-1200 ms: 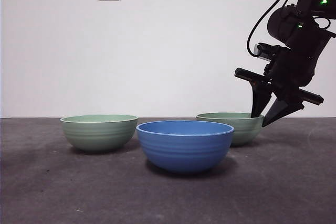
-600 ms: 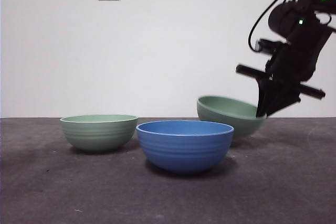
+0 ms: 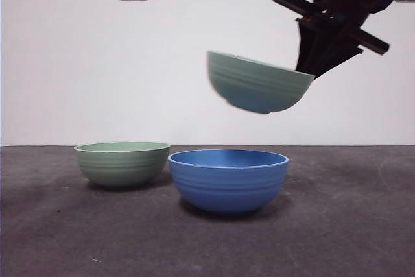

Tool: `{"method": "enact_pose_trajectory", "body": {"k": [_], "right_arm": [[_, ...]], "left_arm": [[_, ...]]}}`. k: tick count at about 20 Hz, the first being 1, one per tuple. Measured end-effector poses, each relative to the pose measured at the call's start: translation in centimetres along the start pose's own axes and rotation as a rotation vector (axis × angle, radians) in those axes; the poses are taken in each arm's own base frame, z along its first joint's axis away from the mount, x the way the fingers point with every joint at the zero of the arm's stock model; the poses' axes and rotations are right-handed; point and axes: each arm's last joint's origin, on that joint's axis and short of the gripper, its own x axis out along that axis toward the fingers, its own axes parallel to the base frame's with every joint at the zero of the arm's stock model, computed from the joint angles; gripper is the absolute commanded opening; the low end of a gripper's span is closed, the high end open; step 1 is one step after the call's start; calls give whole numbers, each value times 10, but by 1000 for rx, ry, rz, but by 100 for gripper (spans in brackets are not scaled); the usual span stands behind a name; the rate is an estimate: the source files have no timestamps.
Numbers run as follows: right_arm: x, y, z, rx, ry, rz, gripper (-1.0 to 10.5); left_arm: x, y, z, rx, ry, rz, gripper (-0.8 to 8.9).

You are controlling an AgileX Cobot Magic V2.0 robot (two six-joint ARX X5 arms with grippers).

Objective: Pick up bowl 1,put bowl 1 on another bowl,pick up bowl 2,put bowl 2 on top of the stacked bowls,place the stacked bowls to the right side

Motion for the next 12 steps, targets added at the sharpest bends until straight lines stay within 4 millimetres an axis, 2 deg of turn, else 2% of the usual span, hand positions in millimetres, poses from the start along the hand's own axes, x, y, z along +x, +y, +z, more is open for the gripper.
{"method": "enact_pose_trajectory", "body": {"k": [4, 12], "right_arm": [[14, 19, -4, -62, 51, 26, -13], [61, 34, -16, -107, 194, -10, -12]], "left_arm": [[1, -1, 0, 5, 6, -11, 511], [1, -1, 0, 3, 9, -12, 511]]}}
